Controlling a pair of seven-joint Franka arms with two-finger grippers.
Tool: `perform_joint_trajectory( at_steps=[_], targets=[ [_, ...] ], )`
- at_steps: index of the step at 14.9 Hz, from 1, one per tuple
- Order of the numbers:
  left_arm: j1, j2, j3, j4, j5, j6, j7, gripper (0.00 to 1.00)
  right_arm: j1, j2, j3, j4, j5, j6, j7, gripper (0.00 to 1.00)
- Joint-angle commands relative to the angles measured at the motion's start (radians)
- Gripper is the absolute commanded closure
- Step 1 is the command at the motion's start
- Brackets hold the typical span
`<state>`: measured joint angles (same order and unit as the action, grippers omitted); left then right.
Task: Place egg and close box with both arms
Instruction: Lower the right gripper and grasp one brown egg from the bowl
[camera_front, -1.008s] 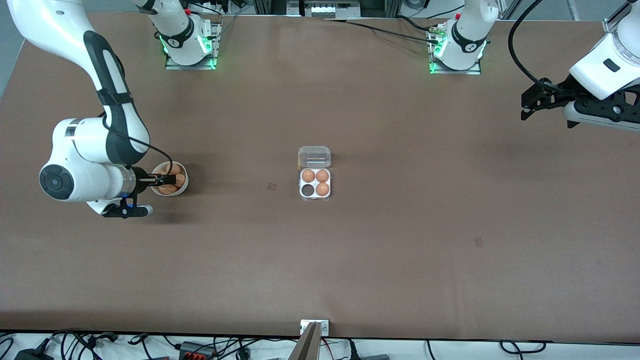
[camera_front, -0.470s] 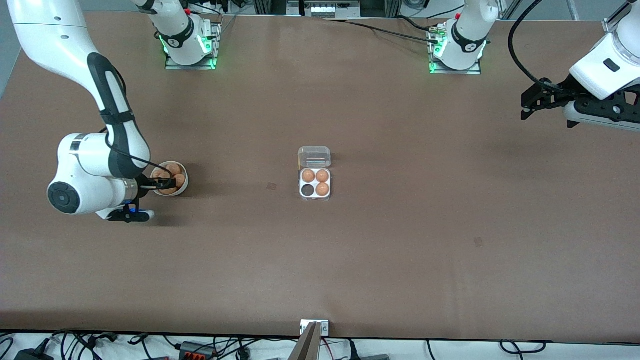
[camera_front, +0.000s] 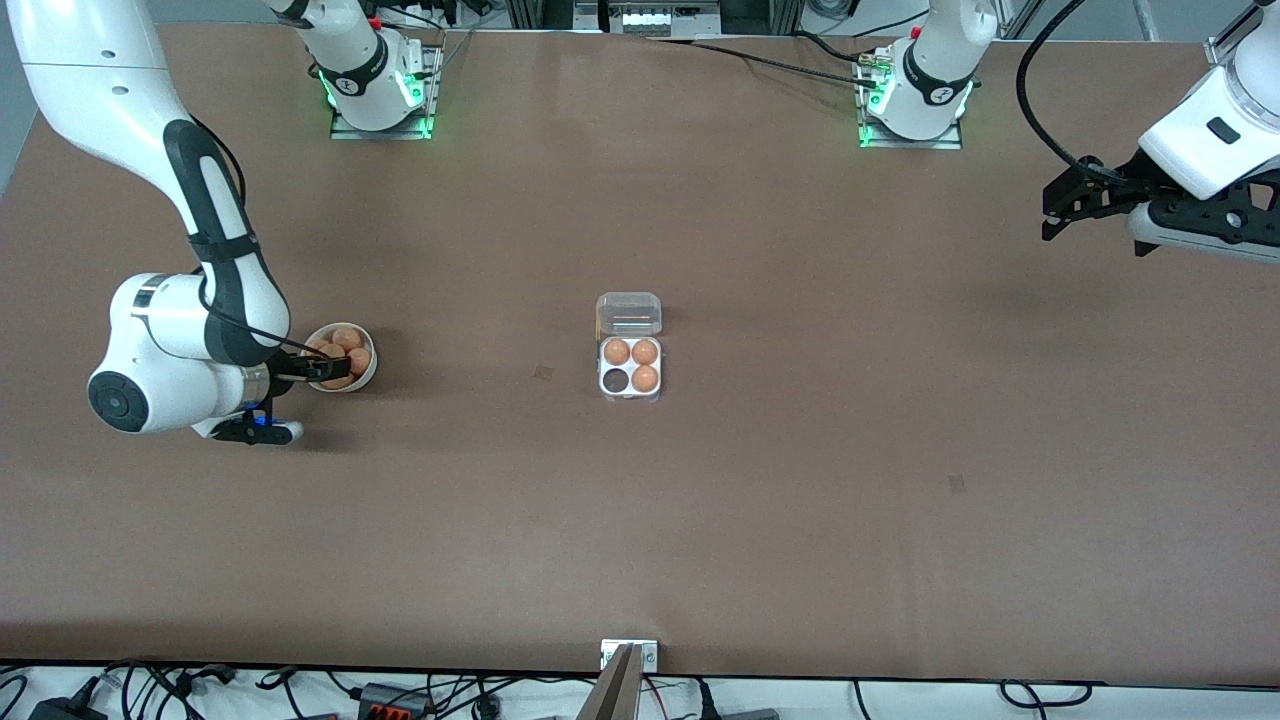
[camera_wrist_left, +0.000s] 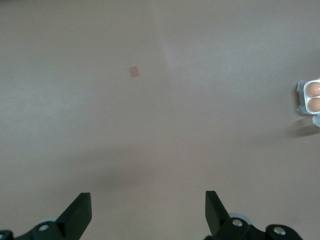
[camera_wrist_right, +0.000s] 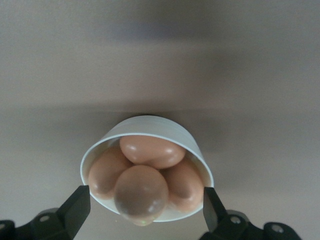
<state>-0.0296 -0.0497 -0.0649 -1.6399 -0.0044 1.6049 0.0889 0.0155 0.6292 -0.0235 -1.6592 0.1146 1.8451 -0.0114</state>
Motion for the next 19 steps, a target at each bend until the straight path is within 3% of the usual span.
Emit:
perform_joint_trajectory(
  at_steps=[1, 6, 10, 13, 19],
  targets=[
    [-0.004, -0.004, 0.002, 0.014, 0.018, -0.019, 0.017, 0.00, 0.001, 0.018, 0.002, 0.024, 0.017, -0.014, -0.012, 0.00],
    [-0.004, -0.006, 0.002, 0.014, 0.018, -0.019, 0.017, 0.00, 0.003, 0.023, 0.002, 0.024, 0.016, -0.014, -0.013, 0.00],
    [-0.003, -0.004, 0.002, 0.014, 0.018, -0.019, 0.017, 0.00, 0.003, 0.020, 0.000, 0.026, 0.014, -0.014, -0.015, 0.29],
    [-0.001, -0.006, 0.002, 0.014, 0.018, -0.019, 0.017, 0.00, 0.003, 0.015, 0.000, 0.026, 0.013, -0.014, -0.016, 0.41],
    [0.000, -0.004, 0.004, 0.014, 0.018, -0.019, 0.019, 0.00, 0.004, 0.003, 0.000, 0.026, 0.013, -0.014, -0.010, 0.77]
  ],
)
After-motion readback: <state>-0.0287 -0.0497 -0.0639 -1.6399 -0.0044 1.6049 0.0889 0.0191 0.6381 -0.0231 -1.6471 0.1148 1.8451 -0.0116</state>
